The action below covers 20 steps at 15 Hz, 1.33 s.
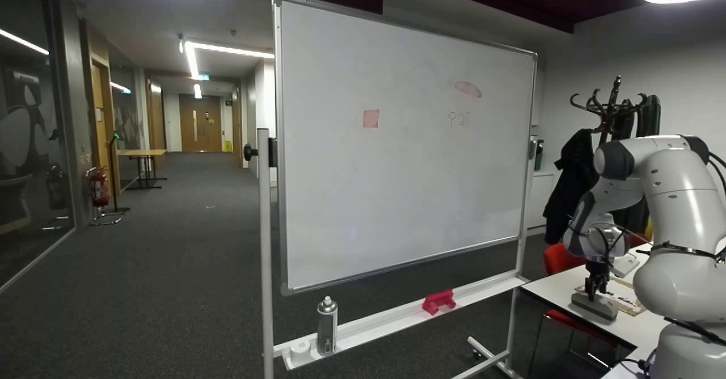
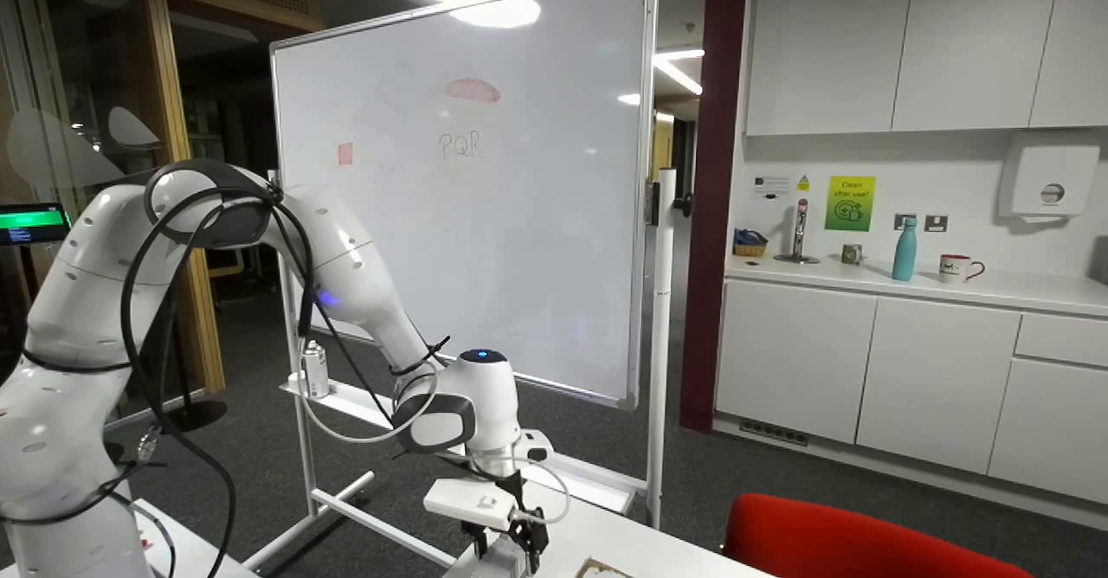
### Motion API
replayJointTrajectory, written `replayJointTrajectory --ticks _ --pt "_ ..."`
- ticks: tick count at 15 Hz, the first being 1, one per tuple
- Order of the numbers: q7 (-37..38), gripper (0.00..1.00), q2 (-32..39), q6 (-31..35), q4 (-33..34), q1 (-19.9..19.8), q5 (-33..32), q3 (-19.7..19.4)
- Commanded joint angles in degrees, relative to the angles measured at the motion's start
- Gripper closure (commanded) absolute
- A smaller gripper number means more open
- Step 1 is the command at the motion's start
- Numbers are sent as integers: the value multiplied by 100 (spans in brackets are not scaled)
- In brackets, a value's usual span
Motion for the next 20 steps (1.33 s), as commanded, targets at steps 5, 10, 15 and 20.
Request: replayJointTrajectory --ticks 5,10,15,20 --pt "-122 0 -10 -231 53 -609 76 595" --pt "-197 30 -12 -297 44 -977 95 899" --pt "0 60 -120 -200 -59 -1005 -2 878" --pt "167 65 -774 -149 -544 -847 -48 826"
